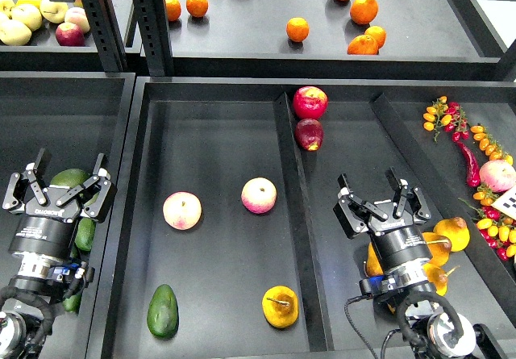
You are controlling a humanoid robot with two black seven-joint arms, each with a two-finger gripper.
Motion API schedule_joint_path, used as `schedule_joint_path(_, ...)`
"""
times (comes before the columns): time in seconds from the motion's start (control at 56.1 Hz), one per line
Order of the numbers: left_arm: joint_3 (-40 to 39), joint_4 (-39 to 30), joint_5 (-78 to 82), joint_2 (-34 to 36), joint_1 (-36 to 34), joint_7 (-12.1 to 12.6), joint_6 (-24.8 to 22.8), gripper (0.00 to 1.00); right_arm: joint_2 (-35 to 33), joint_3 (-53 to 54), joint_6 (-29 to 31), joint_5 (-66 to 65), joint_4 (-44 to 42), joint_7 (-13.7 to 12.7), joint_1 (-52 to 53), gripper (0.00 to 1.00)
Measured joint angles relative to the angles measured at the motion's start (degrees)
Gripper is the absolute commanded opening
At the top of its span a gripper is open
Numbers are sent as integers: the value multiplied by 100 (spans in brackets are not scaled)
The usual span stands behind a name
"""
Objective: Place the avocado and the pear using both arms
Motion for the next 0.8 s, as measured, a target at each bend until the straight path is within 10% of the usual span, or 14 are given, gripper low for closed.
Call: schedule_joint_path(0.802, 39, 18, 19, 0, -7, -12, 0, 100, 0, 2, 21, -272, -7, 8, -28, 100)
